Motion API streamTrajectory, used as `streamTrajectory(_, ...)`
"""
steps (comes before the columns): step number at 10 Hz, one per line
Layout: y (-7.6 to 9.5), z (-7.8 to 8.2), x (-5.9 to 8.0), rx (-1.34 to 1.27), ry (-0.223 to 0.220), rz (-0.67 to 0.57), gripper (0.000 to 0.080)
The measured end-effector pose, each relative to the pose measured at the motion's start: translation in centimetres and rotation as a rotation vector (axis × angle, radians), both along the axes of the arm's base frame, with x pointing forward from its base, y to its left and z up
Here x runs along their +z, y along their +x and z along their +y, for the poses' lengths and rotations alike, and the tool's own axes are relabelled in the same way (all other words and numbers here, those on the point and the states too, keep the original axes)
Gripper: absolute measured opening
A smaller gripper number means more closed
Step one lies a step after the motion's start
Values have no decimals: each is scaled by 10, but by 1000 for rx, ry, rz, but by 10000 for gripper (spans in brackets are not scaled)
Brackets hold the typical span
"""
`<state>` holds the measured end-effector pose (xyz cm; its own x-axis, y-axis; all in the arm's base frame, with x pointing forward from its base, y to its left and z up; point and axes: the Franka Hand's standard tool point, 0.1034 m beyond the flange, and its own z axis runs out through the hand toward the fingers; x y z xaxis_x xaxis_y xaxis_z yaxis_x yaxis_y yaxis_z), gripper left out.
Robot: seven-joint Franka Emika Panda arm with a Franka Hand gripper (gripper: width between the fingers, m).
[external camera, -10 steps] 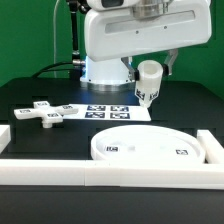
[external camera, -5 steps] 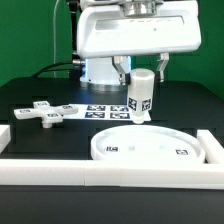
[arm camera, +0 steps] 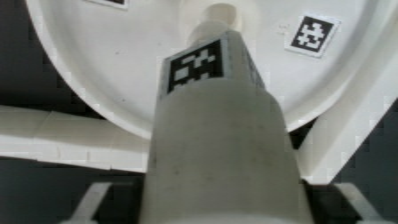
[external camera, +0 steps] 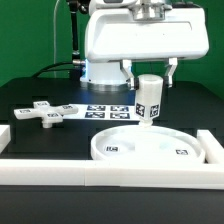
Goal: Assemble round table
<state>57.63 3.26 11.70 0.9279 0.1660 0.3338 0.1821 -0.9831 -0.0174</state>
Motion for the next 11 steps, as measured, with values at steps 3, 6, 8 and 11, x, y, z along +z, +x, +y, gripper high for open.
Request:
streamTrajectory(3, -2, 3, -11, 4, 0, 11, 409)
streamTrajectory(6, 1, 5, -19, 6, 2, 16, 409)
streamTrajectory(8, 1, 5, -22, 6, 2, 19, 409)
streamTrajectory(11, 1, 3, -23, 1, -6, -14, 409)
